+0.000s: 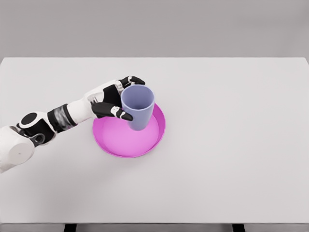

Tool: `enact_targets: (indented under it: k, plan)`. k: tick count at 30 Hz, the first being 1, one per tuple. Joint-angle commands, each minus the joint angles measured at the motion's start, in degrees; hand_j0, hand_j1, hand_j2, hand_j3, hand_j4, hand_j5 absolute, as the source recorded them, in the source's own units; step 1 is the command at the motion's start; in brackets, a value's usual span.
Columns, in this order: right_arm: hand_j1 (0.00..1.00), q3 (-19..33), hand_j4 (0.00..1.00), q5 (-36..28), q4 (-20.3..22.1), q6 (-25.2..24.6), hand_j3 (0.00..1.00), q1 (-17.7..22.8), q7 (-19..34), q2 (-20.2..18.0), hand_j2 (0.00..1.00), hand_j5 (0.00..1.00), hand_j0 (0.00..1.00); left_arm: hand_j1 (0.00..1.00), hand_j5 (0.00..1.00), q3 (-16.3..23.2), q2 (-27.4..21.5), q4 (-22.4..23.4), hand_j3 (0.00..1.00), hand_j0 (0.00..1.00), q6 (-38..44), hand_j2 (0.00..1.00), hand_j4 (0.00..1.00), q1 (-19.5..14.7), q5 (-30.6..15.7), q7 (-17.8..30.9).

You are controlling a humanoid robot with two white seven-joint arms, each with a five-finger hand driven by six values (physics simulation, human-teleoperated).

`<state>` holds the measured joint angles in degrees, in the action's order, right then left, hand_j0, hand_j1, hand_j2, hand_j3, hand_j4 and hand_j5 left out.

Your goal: Flip the cup with left arm and place it on the plate

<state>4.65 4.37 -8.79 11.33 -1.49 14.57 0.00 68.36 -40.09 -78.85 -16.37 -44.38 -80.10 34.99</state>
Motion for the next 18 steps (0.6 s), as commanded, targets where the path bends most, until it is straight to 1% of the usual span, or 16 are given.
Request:
enact_targets:
  k: [1, 3, 7, 9, 12, 16, 17, 18]
  plan:
    - [1.00, 0.0, 1.00, 0.0, 0.0, 0.0, 1.00, 0.0, 0.0, 0.0, 1.00, 1.00, 1.00, 0.37, 0.37, -0.1, 0.8, 2.9, 0.37, 0.37, 0.0, 0.37, 0.37, 0.0, 0.1, 0.0]
    - [1.00, 0.0, 1.00, 0.0, 0.0, 0.0, 1.00, 0.0, 0.0, 0.0, 1.00, 1.00, 1.00, 0.38, 0.38, -0.1, 1.3, 5.1, 0.38, 0.38, -0.1, 0.38, 0.38, 0.1, 1.7, 0.0]
    - [1.00, 0.0, 1.00, 0.0, 0.0, 0.0, 1.00, 0.0, 0.0, 0.0, 1.00, 1.00, 1.00, 0.38, 0.38, -0.2, 1.9, 8.7, 0.38, 0.38, 0.0, 0.38, 0.38, 0.4, 3.0, 0.0]
    - [1.00, 0.0, 1.00, 0.0, 0.0, 0.0, 1.00, 0.0, 0.0, 0.0, 1.00, 1.00, 1.00, 0.39, 0.39, -0.1, 2.3, 8.9, 0.39, 0.39, 0.0, 0.39, 0.39, 0.6, 3.1, 0.0]
    - [1.00, 0.0, 1.00, 0.0, 0.0, 0.0, 1.00, 0.0, 0.0, 0.0, 1.00, 1.00, 1.00, 0.39, 0.39, -0.1, 3.2, 9.6, 0.39, 0.39, -0.1, 0.39, 0.39, 1.9, 3.2, 0.0]
    - [1.00, 0.0, 1.00, 0.0, 0.0, 0.0, 1.00, 0.0, 0.0, 0.0, 1.00, 1.00, 1.00, 0.39, 0.39, -0.1, 3.5, 9.7, 0.39, 0.39, -0.1, 0.39, 0.39, 2.2, 3.2, 0.0]
    - [1.00, 0.0, 1.00, 0.0, 0.0, 0.0, 1.00, 0.0, 0.0, 0.0, 1.00, 1.00, 1.00, 0.44, 0.44, -0.1, 3.4, 9.7, 0.44, 0.44, -0.1, 0.44, 0.44, 2.3, 3.2, 0.0]
    - [1.00, 0.0, 1.00, 0.0, 0.0, 0.0, 1.00, 0.0, 0.0, 0.0, 1.00, 1.00, 1.00, 0.53, 0.53, -0.2, 3.4, 9.5, 0.53, 0.53, -0.1, 0.53, 0.53, 2.3, 4.4, 0.0]
